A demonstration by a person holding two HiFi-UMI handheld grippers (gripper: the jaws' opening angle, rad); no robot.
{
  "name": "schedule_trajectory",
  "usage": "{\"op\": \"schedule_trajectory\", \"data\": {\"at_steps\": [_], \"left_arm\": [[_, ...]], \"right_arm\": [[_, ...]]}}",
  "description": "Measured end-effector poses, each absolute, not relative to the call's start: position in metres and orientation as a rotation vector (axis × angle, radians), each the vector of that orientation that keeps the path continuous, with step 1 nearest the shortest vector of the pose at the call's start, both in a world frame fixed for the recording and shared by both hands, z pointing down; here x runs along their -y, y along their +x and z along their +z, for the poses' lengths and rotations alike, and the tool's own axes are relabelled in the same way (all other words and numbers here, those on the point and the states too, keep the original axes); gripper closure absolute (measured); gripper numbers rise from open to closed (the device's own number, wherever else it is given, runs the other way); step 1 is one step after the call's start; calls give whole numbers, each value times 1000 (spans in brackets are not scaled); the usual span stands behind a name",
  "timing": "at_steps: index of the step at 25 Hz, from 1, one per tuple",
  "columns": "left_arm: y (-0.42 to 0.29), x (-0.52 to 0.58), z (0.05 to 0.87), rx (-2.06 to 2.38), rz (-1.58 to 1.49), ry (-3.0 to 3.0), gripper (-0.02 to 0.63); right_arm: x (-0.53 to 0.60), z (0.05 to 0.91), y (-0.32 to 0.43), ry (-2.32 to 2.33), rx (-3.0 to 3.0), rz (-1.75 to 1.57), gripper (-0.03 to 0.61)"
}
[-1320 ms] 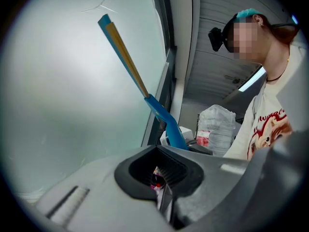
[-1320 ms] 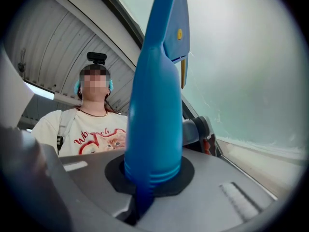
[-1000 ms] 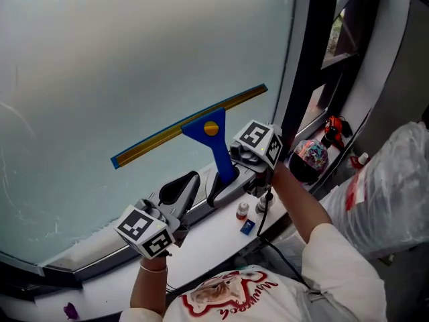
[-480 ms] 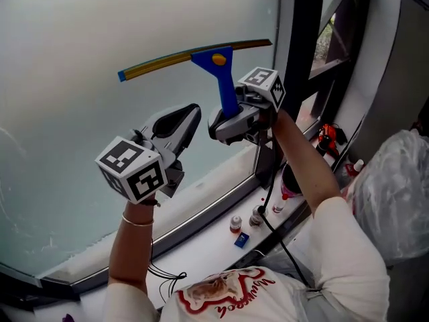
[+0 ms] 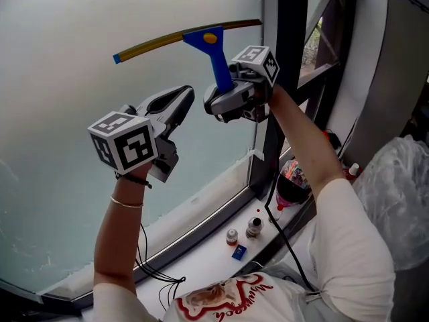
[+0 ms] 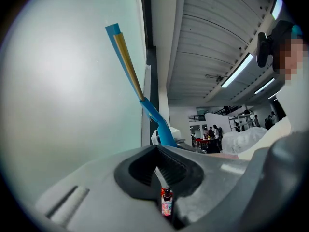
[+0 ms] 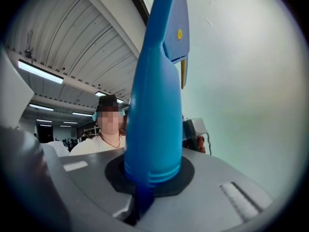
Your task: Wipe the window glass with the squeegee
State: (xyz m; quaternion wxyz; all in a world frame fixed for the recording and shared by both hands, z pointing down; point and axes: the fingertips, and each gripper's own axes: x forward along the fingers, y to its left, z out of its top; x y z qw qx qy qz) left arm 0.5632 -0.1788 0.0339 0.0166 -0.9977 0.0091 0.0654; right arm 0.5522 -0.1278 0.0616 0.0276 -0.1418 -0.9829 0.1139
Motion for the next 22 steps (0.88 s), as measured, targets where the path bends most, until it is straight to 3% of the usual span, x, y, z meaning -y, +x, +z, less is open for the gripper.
{"op": "schedule_trajectory", "data": {"at_steps": [22], "left_arm": [[604,195,18,-90,114,-3099,614]], "right_arm": [[173,4,615,-430,3078,413,549]]}}
